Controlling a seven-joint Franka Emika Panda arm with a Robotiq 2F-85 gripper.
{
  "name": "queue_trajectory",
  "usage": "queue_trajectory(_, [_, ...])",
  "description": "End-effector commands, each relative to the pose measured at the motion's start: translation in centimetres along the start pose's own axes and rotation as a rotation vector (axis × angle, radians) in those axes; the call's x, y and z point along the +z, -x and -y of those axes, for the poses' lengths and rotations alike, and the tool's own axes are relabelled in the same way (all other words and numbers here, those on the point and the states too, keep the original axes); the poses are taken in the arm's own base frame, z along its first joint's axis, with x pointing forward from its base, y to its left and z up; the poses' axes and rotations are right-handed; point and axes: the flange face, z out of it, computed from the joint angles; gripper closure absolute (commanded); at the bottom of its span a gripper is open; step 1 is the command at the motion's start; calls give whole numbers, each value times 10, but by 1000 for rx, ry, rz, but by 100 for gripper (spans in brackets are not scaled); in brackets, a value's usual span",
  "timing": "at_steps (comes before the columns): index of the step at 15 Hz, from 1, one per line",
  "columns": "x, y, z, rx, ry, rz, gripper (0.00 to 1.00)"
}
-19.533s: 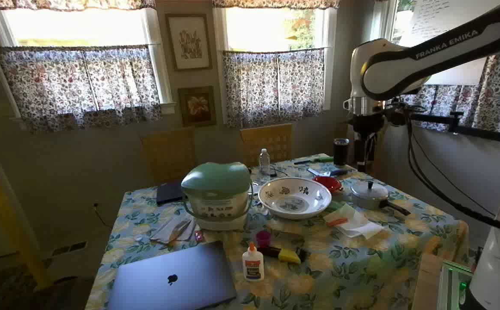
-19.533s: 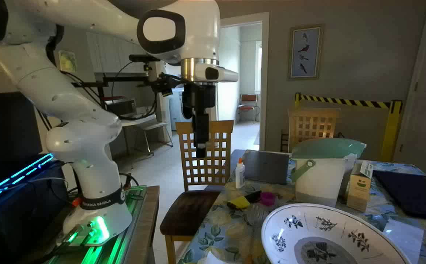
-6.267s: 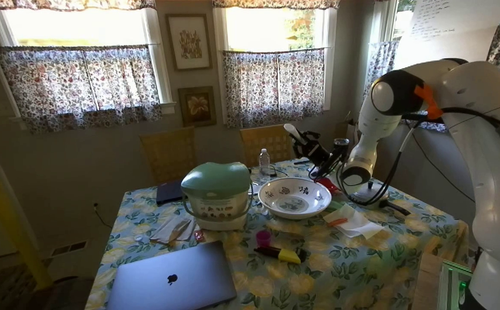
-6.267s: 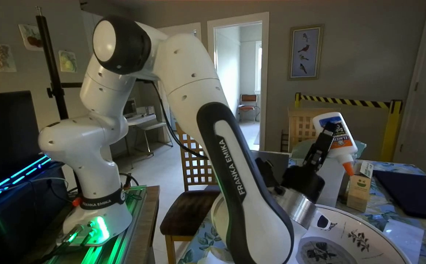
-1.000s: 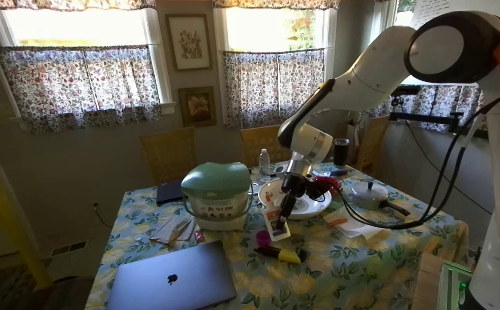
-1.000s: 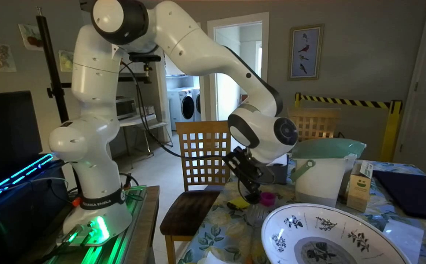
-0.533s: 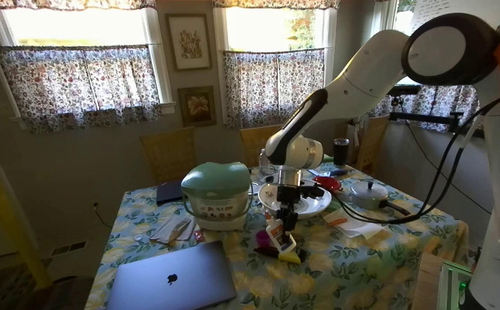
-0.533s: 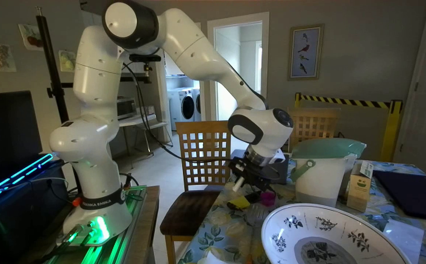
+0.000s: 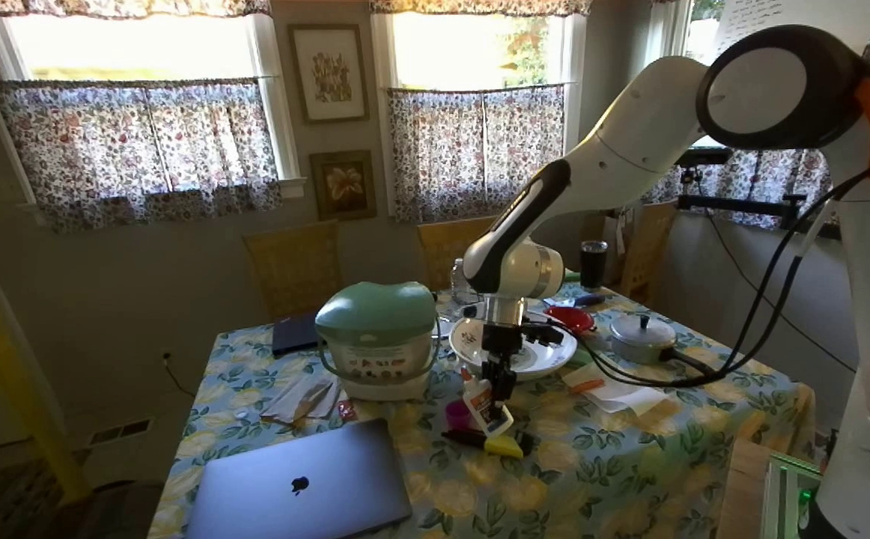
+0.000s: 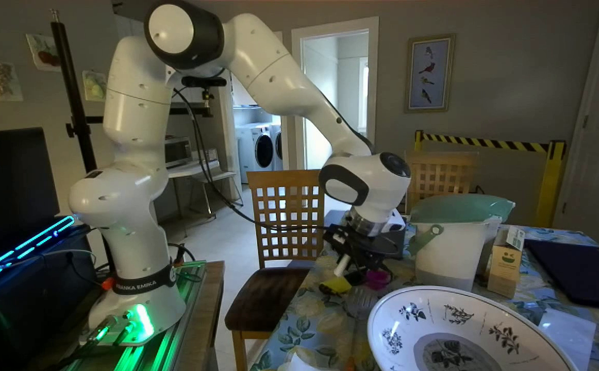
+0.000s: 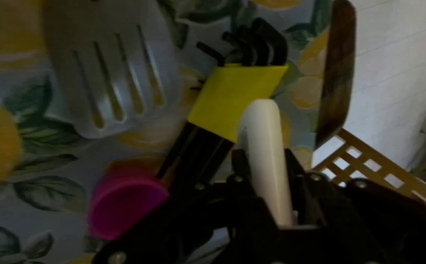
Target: Pour the contents in the bottle into the bowl
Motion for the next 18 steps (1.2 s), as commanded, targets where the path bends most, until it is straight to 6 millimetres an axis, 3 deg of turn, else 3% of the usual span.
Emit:
queue_trajectory(1, [6,5,-10,39,201,9,94])
queue_trajectory(5, [17,4,-8,72,333,-37,94])
queue_trajectory(11, [25,-5,11,30,339,-64,94])
queue_trajectory(18, [5,-14,36,2,446,-160,94])
